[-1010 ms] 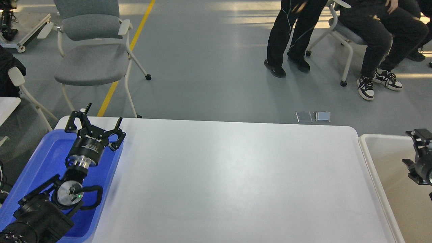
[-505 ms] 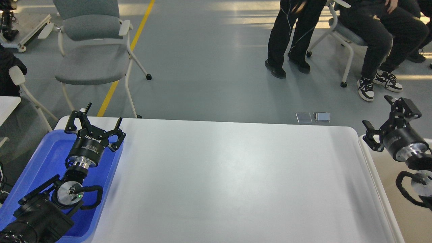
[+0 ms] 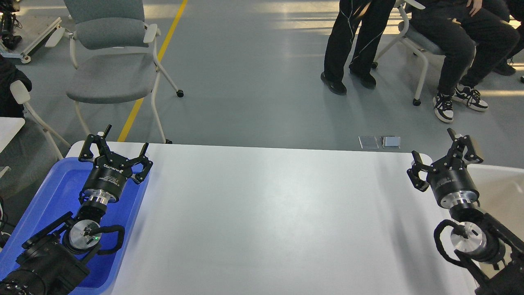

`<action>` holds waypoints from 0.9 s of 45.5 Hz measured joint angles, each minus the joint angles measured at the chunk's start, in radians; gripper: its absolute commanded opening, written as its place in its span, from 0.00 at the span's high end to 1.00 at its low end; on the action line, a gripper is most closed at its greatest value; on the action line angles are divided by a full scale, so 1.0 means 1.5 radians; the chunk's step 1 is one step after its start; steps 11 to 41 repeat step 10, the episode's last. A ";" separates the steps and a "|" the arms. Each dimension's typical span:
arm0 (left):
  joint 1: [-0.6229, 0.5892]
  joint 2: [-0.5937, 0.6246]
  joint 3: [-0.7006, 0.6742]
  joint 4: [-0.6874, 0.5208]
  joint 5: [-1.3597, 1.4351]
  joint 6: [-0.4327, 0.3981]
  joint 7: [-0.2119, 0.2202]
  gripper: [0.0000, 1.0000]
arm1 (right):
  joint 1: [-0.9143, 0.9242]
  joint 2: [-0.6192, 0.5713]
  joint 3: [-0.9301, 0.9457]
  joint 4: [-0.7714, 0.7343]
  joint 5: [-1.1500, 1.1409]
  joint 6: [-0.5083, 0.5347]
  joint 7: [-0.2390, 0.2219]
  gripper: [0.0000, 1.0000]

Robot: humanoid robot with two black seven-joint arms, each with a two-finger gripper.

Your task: Tidy desktop

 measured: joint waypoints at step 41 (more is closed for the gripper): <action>0.000 0.000 0.000 0.000 0.000 0.000 0.000 0.00 | -0.006 0.020 -0.013 -0.003 -0.001 0.003 0.033 0.00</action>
